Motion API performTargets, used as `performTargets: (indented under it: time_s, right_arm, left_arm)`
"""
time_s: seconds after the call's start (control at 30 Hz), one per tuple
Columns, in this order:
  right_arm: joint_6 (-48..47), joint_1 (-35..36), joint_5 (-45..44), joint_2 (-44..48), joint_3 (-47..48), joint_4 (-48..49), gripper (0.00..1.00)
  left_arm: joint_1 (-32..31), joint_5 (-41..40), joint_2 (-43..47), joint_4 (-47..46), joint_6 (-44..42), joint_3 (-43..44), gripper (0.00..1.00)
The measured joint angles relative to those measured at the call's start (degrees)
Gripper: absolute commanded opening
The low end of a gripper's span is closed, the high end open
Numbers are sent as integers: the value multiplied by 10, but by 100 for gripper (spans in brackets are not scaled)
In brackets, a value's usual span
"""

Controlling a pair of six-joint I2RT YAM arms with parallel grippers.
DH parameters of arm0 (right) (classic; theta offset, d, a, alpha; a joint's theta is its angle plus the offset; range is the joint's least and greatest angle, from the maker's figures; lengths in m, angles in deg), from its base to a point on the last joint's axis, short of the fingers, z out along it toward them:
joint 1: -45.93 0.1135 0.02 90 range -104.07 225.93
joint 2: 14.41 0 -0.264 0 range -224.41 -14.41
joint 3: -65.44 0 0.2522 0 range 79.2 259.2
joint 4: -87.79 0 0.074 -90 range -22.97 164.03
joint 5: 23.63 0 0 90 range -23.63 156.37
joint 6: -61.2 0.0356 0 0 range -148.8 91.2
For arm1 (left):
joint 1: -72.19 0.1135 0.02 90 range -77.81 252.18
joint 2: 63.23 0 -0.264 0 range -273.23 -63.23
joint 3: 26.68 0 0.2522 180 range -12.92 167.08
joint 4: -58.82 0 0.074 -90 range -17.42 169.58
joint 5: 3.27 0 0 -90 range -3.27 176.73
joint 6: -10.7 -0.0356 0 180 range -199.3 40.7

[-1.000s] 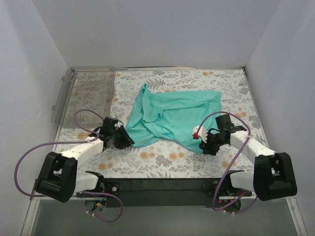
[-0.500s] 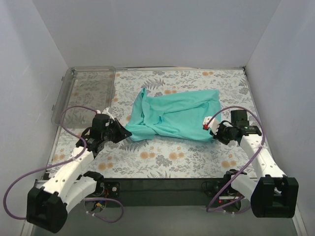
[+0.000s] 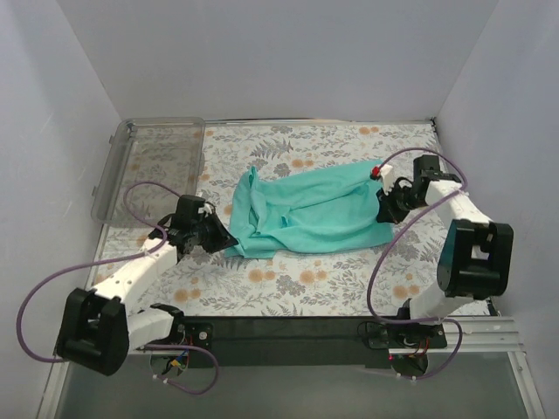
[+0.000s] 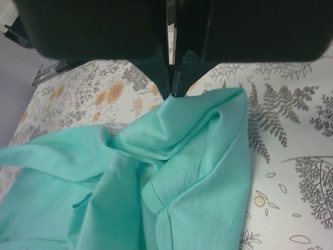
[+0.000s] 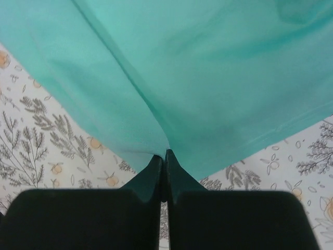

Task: Fold and stack the t-shirts
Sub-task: Flatten the tshirt out

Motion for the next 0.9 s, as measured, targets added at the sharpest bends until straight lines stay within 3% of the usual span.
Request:
performTargets:
  time_s: [0.1,0.17,0.23,0.37,0.7,0.9]
  right_arm:
    - [58,0,6,-83,68,24,6]
    - [94,0,5,-121,103,48,18]
    - [122,0,-3,-143,125,63,42]
    - [151,-3,-26,-143,131,83,54]
    - [111,-40,-7,21,43,82,45]
    - [69,-37,4,-1,-28,55,41]
  left_arm:
    - [2,9,-89,-28,0,22,0]
    - [4,13,-137,-44,-1,47,0]
    - [4,17,-168,-60,-4,67,0]
    - [7,21,-196,-85,-13,84,0]
    - [8,25,-204,-99,-26,80,0]
    - [8,32,-200,-108,-29,67,0]
